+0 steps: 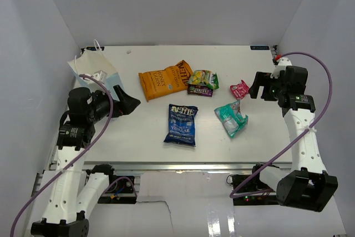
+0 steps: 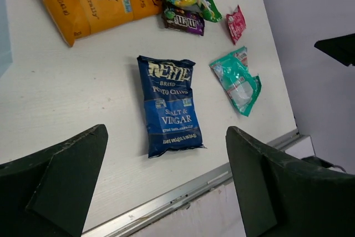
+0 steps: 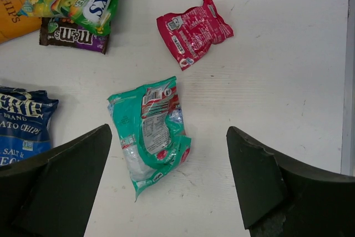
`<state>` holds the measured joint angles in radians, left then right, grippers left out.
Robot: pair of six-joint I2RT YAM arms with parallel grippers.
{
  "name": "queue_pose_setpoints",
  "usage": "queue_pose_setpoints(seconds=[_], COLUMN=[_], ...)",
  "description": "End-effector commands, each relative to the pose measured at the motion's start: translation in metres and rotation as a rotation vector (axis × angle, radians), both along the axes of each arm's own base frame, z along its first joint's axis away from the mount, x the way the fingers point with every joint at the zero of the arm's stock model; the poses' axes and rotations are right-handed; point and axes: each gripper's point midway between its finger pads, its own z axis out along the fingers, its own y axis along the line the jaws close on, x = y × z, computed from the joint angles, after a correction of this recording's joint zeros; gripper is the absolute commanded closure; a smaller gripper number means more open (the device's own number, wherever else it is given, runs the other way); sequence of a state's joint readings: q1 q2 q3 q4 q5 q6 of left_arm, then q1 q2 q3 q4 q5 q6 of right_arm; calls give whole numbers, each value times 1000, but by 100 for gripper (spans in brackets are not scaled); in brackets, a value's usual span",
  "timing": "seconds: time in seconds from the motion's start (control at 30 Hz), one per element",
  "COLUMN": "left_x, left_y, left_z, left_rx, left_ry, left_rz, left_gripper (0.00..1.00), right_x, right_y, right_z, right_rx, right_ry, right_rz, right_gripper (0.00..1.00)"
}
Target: Place the snacks into the paper bag
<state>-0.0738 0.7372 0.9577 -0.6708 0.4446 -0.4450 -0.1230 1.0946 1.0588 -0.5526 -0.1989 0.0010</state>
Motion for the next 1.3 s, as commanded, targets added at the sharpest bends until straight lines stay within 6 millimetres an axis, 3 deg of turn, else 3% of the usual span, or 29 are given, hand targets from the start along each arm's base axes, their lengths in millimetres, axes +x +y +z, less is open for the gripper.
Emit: queue_pose_setpoints(seconds=[0.0, 0.1, 0.13, 0.2, 0.23, 0.33, 0.4, 0.47, 0.5, 0.57, 0.6, 0.67, 0.7, 0.9, 1.1, 1.27], left_x=[4, 10, 8, 15, 5, 11, 22, 23, 29, 39, 43, 52, 57, 74, 69, 62], left_y=[-22, -36, -53, -67, -89, -115, -123, -137, -143, -153, -159, -164, -163, -158, -158, -163], left_z=[4, 4, -3, -10, -15, -42, -65, -75, -93, -98, -116, -122, -140, -181, -217, -233], left_rx=[-51, -44, -27, 19, 35, 96, 131, 169, 203, 253, 299, 339, 387, 547, 607, 564], left_ry=[7, 21, 49, 71, 89, 185, 263, 296, 346, 337, 368, 371, 400, 429, 493, 536], left_rz=[-134, -172, -225, -207, -268, -247, -168, -161, -130, -102, -97, -74, -56, -39, -82, -94], left_gripper=[2, 2, 2, 2, 2, 2, 6, 9, 9, 11, 12, 12, 12, 13, 15, 28], right_x=[5, 0, -8, -19, -24, -32, -38, -41, -45, -51, -53, -55, -55, -56, -57, -55], right_y=[12, 24, 38, 51, 53, 58, 58, 57, 60, 70, 75, 79, 79, 81, 81, 80], right_z=[46, 57, 62, 68, 65, 49, 30, 18, 7, 1, -3, -4, -6, -16, -24, -29], right_rx=[5, -24, -55, -77, -80, -125, -118, -87, -57, 4, 43, 70, 79, 89, 98, 102], right_ry=[-131, -178, -222, -268, -262, -238, -154, -100, -70, -63, -57, -52, -47, -31, -16, -5], right_rz=[84, 206, 352, 462, 488, 595, 643, 622, 628, 669, 688, 700, 701, 720, 727, 730], right_gripper=[10, 10, 10, 10, 10, 10, 10, 10, 10, 10, 10, 10, 10, 10, 10, 10])
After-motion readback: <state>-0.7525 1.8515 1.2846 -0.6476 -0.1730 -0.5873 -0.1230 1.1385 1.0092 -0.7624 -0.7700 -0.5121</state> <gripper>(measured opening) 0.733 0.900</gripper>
